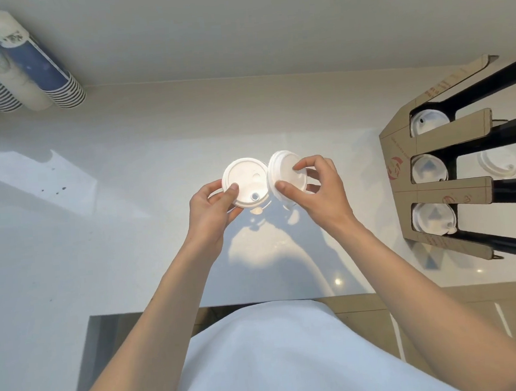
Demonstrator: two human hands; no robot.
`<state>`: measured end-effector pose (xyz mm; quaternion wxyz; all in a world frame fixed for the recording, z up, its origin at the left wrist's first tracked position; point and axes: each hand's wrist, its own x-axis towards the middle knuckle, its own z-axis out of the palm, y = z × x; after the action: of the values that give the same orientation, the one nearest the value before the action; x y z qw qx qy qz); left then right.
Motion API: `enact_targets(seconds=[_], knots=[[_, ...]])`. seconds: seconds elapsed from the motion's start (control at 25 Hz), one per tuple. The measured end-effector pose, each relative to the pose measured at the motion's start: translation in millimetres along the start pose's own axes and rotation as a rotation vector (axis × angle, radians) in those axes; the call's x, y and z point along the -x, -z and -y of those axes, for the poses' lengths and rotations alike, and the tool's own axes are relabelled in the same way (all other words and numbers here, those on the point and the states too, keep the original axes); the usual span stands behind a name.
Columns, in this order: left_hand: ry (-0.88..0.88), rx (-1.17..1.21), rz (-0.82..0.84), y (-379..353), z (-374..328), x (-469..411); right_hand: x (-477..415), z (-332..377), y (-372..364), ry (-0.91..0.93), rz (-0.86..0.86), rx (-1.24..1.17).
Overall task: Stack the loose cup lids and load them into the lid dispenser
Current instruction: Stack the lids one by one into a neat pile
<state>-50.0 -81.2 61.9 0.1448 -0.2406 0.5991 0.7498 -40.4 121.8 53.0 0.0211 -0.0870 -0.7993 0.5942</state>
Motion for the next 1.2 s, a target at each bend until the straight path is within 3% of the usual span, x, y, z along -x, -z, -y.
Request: enact_targets(seconds=[0.4,0.72,1.2], knots=[[-0.006,0.002,0.179,9,-10,9,15,21,-27,0.129,0.019,0.053],[-0.022,0.080,0.243,28,-19,2,10,40,-43,0.008,-0.022,-0.170],[-0.098,0.048,0.306,27,-26,4,12,48,-46,0.028,-0.052,-0.203]])
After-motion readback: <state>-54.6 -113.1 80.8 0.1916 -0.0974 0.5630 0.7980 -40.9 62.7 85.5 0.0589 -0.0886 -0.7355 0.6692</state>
